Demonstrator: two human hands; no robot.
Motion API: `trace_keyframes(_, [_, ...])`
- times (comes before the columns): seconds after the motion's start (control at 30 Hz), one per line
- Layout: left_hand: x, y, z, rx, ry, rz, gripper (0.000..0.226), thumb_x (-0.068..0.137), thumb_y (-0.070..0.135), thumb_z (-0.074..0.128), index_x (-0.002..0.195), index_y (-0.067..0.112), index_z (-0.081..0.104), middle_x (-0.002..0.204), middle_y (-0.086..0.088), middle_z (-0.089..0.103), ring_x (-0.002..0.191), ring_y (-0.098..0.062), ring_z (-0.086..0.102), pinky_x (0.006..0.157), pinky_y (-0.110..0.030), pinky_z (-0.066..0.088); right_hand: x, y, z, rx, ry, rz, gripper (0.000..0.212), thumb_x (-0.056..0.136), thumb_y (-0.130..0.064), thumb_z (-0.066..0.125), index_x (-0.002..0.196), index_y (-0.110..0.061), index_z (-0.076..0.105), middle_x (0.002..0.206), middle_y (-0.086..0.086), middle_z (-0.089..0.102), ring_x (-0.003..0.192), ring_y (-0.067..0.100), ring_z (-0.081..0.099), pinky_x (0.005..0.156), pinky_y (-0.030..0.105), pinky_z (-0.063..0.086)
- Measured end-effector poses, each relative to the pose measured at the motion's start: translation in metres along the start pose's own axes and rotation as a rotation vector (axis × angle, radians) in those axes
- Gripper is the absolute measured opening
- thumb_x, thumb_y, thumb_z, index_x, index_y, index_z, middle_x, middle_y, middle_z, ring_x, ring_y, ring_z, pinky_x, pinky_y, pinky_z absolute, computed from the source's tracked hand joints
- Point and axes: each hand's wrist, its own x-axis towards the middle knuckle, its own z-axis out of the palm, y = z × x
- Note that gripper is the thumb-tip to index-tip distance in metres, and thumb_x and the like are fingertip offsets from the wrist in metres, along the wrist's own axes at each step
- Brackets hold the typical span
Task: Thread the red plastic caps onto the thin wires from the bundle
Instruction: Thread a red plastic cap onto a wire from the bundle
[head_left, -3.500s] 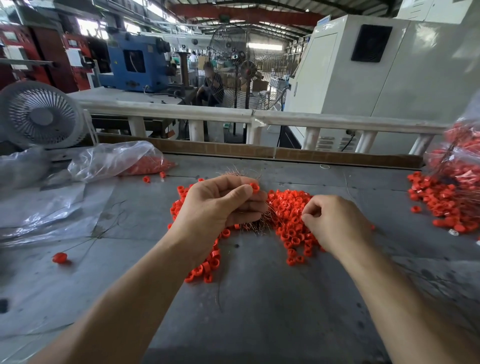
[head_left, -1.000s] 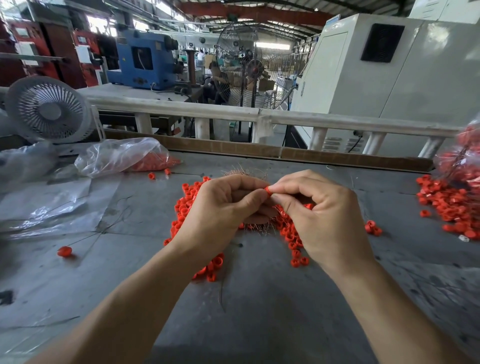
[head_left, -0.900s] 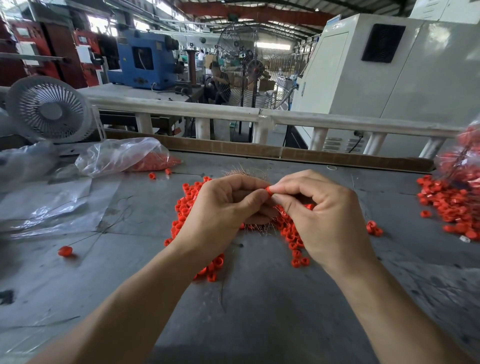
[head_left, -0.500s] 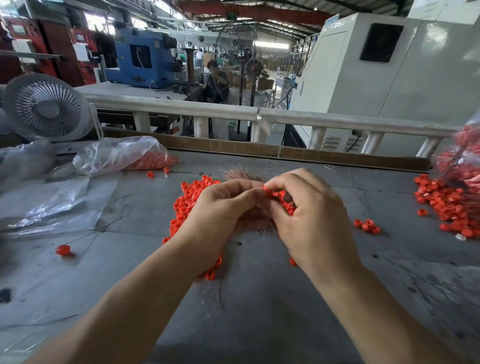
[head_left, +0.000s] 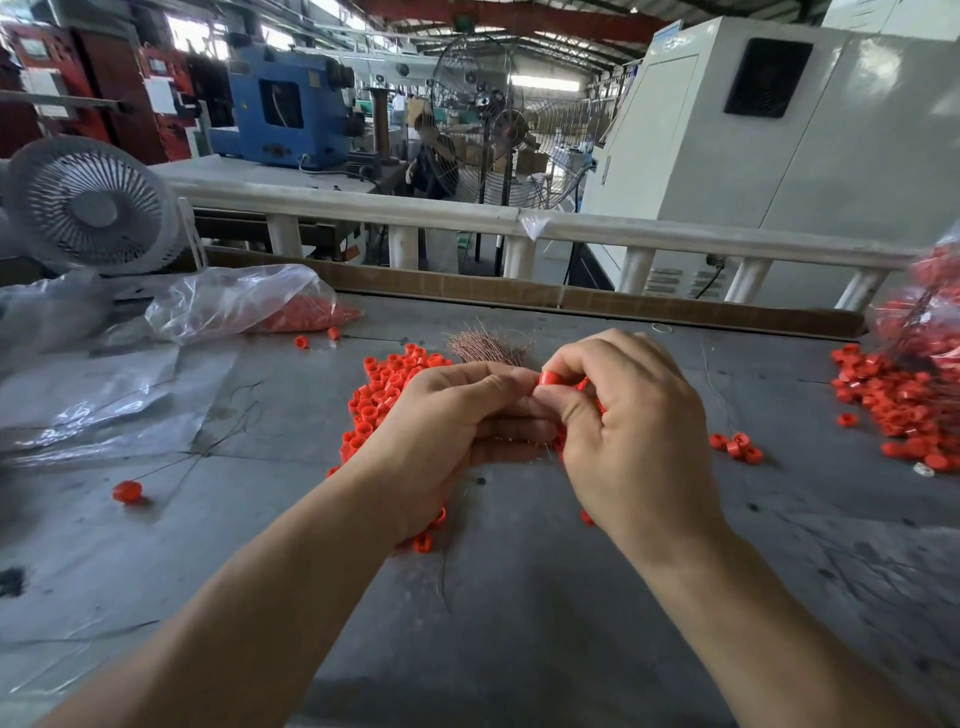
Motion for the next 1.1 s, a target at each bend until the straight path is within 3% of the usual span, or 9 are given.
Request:
trace_keyframes(0.13, [-0.001,0.001,0.001,0.017,-0.007,0.017,0.018,0.099,0.018,0.062,0.09,0.01,0.075,0.092,-0.016,0.075,0.081,-0.023,0.073,0.066,-0.031,0.06,0.001,0.001,-0.002,0.024,-0.007,0.001,0.011,0.086,-0.007,0.077,0.081,-0.011,0.067,0.082,-0.004,0.061,0.084,0.019,0.055,0.076,0.03,0.044])
trace_keyframes(0.3, [0.0,0.002,0.001,0.01,0.025,0.06,0.019,0.095,0.022,0.065,0.093,0.005,0.072,0.09,-0.017,0.069,0.082,-0.025,0.066,0.092,-0.053,0.054,0.002,0.0,-0.003,0.028,-0.02,-0.001,0.005,0.091,-0.019,0.076,0.092,-0.019,0.071,0.089,-0.008,0.058,0.085,0.013,0.058,0.069,0.032,0.05])
trace_keyframes(0.4, [-0.001,0.003,0.0,0.003,0.033,0.055,0.024,0.09,0.024,0.068,0.1,0.003,0.072,0.095,-0.02,0.067,0.088,-0.029,0.064,0.093,-0.054,0.054,-0.001,0.001,0.0,0.046,-0.048,-0.006,0.008,0.091,-0.019,0.074,0.096,-0.021,0.068,0.084,-0.012,0.056,0.074,0.007,0.054,0.064,0.03,0.05])
trace_keyframes(0.57, [-0.001,0.003,-0.002,0.002,0.067,0.02,0.013,0.093,0.019,0.068,0.097,0.007,0.074,0.099,-0.022,0.066,0.097,-0.033,0.061,0.103,-0.06,0.048,-0.002,0.003,0.004,0.114,-0.093,0.03,0.016,0.09,-0.02,0.075,0.105,-0.021,0.068,0.095,-0.012,0.064,0.083,0.004,0.059,0.073,0.019,0.05])
trace_keyframes(0.67, [0.0,0.002,-0.001,-0.004,0.084,0.023,0.015,0.096,0.017,0.066,0.1,0.005,0.073,0.098,-0.018,0.069,0.094,-0.03,0.063,0.094,-0.051,0.054,-0.002,0.004,0.005,0.14,-0.091,0.051,0.014,0.091,-0.018,0.073,0.103,-0.021,0.067,0.095,-0.012,0.066,0.081,0.005,0.062,0.069,0.017,0.051])
trace_keyframes(0.83, [0.0,0.001,-0.003,0.018,0.092,0.055,0.023,0.088,0.024,0.071,0.099,0.003,0.074,0.093,-0.014,0.069,0.082,-0.025,0.063,0.071,-0.032,0.059,-0.004,0.003,0.007,0.176,-0.102,0.079,0.02,0.088,-0.006,0.072,0.102,-0.02,0.067,0.093,-0.015,0.067,0.082,-0.003,0.062,0.071,0.001,0.042])
trace_keyframes(0.97, [0.001,0.002,-0.005,0.056,0.139,0.116,0.013,0.074,0.026,0.076,0.082,0.016,0.078,0.086,-0.01,0.067,0.075,-0.017,0.059,0.07,-0.031,0.054,-0.004,0.003,0.007,0.212,-0.12,0.085,0.021,0.089,-0.004,0.071,0.103,-0.019,0.069,0.093,-0.014,0.069,0.084,0.0,0.064,0.072,0.005,0.045])
trace_keyframes(1.1, [0.003,0.001,-0.007,0.063,0.175,0.135,0.015,0.079,0.025,0.077,0.084,0.011,0.075,0.084,-0.01,0.067,0.071,-0.015,0.06,0.064,-0.027,0.055,-0.005,0.004,0.008,0.233,-0.156,0.102,0.023,0.089,-0.004,0.071,0.104,-0.02,0.07,0.094,-0.015,0.071,0.085,-0.002,0.066,0.072,0.004,0.046])
